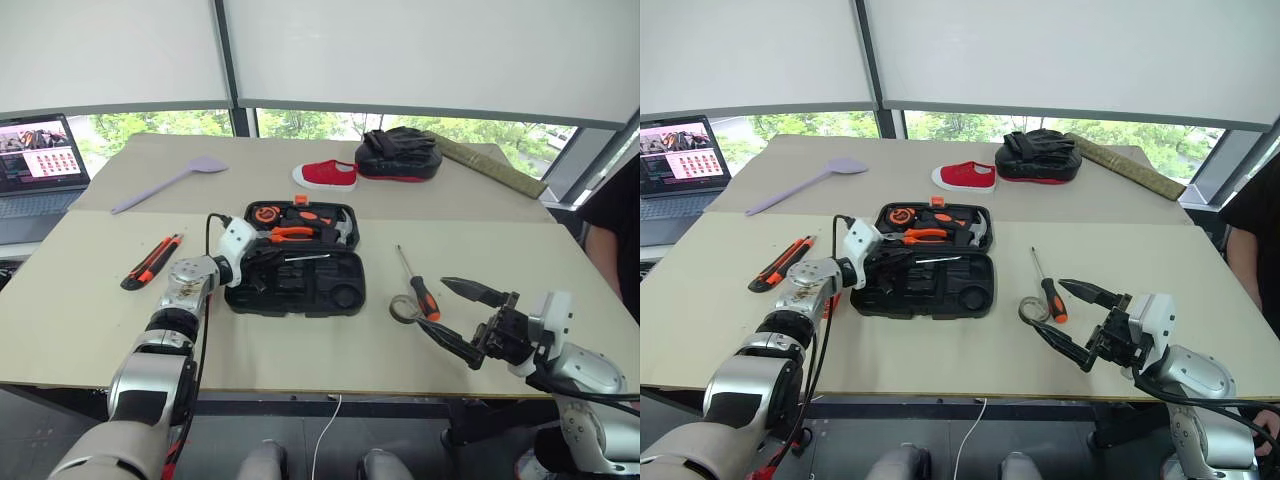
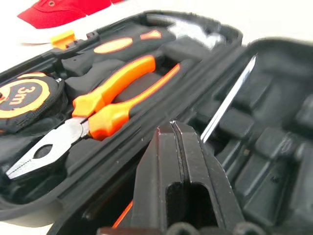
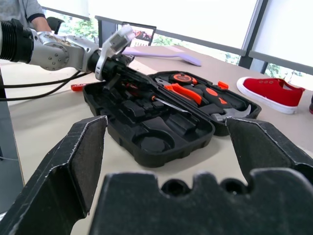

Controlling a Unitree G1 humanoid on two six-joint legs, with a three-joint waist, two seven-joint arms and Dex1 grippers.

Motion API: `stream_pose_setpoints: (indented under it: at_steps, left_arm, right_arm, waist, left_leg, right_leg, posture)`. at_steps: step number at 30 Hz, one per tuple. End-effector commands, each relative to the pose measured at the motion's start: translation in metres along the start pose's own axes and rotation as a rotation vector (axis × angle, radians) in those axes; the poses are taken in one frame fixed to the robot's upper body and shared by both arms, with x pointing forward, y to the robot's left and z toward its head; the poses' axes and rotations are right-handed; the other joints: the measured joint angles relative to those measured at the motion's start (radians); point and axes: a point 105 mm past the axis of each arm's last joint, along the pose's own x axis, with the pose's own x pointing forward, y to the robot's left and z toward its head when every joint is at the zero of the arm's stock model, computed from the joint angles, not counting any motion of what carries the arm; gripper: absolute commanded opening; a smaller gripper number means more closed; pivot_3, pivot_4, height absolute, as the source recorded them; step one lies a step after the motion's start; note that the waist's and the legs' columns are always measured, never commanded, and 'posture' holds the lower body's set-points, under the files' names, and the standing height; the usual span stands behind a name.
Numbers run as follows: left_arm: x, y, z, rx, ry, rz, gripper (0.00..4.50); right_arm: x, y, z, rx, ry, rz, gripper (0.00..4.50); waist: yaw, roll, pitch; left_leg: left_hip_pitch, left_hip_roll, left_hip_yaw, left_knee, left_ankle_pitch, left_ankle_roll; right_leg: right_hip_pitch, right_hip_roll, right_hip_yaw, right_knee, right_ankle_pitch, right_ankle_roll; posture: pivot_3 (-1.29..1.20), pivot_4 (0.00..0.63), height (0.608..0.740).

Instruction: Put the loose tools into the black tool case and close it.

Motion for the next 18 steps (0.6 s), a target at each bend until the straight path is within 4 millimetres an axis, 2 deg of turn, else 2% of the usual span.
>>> stream_pose_setpoints:
  at_steps: [1,8,10,14,18]
  left_arm:
    - [0.001,0.002,0.023,-0.011,-0.087,-0.024,0.01]
    - [0.02,-0.02,0.009,-0.088,-0.023,-0.1,0.01]
    - [0.022,-0.02,0.004,-0.094,0.022,-0.087,0.01]
    - [0.019,-0.013,-0.021,-0.127,0.183,-0.01,0.01]
    - [0.015,-0.011,-0.031,-0.133,0.25,0.008,0.01]
  right_arm:
    - [-0.002,-0.002,0.012,-0.034,-0.037,-0.012,4.5]
    - [0.001,-0.003,0.014,-0.04,-0.048,-0.011,4.5]
    - [0.001,-0.003,0.014,-0.039,-0.047,-0.008,4.5]
    - [0.001,-0.001,0.014,-0.036,-0.046,-0.005,4.5]
    - [-0.001,-0.002,0.014,-0.036,-0.042,-0.009,4.5]
  waist:
    - [0.0,0.0,0.0]
    - [0.002,-0.001,0.001]
    - [0.0,-0.001,0.001]
    - [-0.001,-0.001,0.001]
    - [-0.003,-0.001,0.001]
  left_leg:
    - [0.0,0.0,0.0,0.0,0.0,0.0]
    - [0.0,-0.001,0.0,0.0,0.0,0.0]
    - [0.0,-0.001,0.0,0.0,0.0,0.0]
    - [0.0,0.0,-0.001,0.0,0.0,0.0]
    - [0.003,0.0,0.0,0.0,0.0,0.0]
  right_leg:
    - [0.0,0.0,0.0,0.0,0.0,0.0]
    - [0.0,0.0,0.0,-0.001,-0.001,0.002]
    - [0.0,0.0,0.0,-0.001,-0.001,0.002]
    - [0.0,0.0,0.0,0.0,-0.001,0.002]
    - [0.002,0.0,0.0,0.0,-0.004,0.006]
  posture:
    - [0.0,0.15,0.74]
    - [0.0,0.15,0.74]
    - [0.0,0.15,0.74]
    - [0.0,0.15,0.74]
    - [0.0,0.15,0.74]
